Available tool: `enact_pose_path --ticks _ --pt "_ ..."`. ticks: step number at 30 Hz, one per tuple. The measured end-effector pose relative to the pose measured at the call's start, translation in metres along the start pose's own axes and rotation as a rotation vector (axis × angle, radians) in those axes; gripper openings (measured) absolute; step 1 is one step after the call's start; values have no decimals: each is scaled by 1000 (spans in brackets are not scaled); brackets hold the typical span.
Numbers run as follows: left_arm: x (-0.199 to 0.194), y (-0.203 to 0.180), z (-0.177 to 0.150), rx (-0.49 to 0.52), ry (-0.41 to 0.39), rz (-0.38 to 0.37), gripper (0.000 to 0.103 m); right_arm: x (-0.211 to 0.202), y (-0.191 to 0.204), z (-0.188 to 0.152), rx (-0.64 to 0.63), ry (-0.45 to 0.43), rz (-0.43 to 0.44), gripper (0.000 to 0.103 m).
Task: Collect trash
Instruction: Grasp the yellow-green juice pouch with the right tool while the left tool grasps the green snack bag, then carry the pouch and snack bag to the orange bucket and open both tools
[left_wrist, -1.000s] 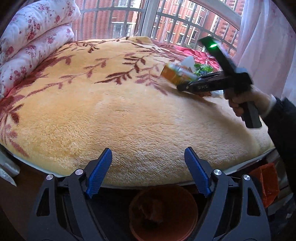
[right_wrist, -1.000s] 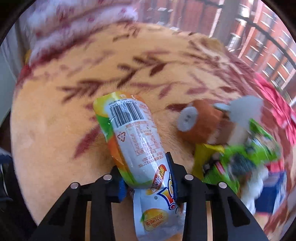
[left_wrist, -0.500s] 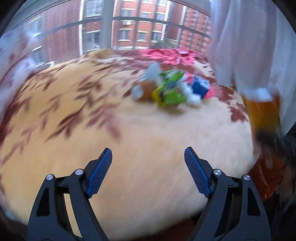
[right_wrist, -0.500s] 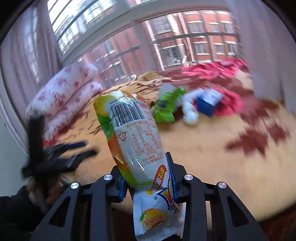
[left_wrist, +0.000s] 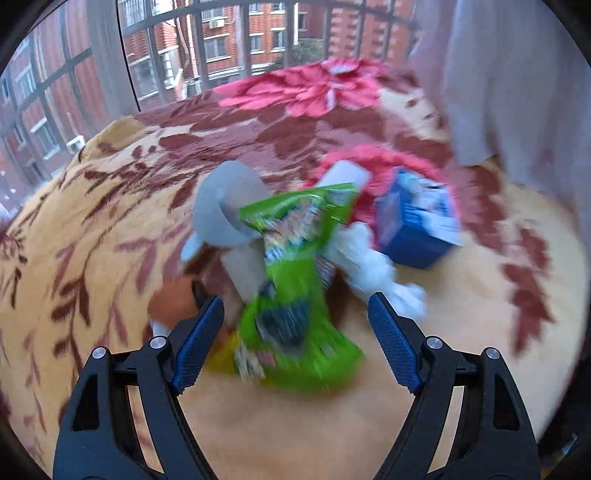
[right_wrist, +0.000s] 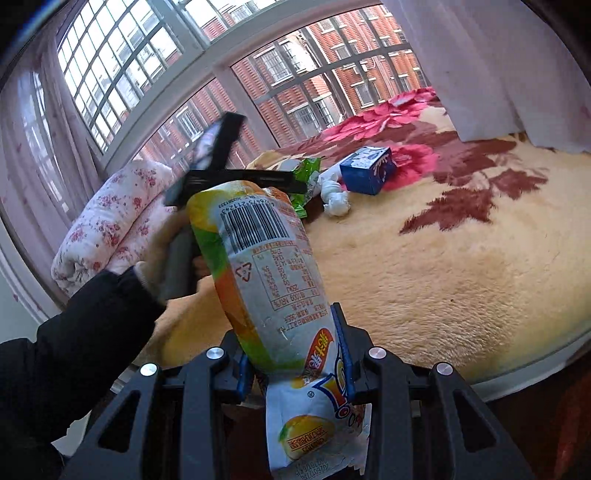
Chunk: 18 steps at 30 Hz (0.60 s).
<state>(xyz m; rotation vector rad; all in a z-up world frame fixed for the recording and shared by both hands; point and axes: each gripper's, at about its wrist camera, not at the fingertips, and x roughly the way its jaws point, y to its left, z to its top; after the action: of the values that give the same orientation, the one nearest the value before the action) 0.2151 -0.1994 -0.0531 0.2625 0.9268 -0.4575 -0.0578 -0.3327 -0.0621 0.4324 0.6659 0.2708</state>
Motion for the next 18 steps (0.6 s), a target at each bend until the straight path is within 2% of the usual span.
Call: enact_pose_path --ticks 2,3,5,8,11,14,18 --pt "14 0 2 29 6 52 47 0 -3 -1 13 -6 17 36" --pt "17 -1 3 51 -2 72 45 0 -4 -2 14 -15 16 36" --pt "10 -1 1 64 -42 76 35 1 -5 -2 16 -21 17 36" --pt "-13 -1 -6 50 -70 50 32 -1 -5 -1 22 -28 27 36" --pt "-57 -2 -22 34 -123 28 31 -3 2 1 4 -29 30 36" --pt "-115 5 -48 -9 -182 -3 31 -3 11 4 -12 -22 32 36" --pt "-185 8 -99 -44 -253 27 31 -6 29 3 -42 -13 43 36"
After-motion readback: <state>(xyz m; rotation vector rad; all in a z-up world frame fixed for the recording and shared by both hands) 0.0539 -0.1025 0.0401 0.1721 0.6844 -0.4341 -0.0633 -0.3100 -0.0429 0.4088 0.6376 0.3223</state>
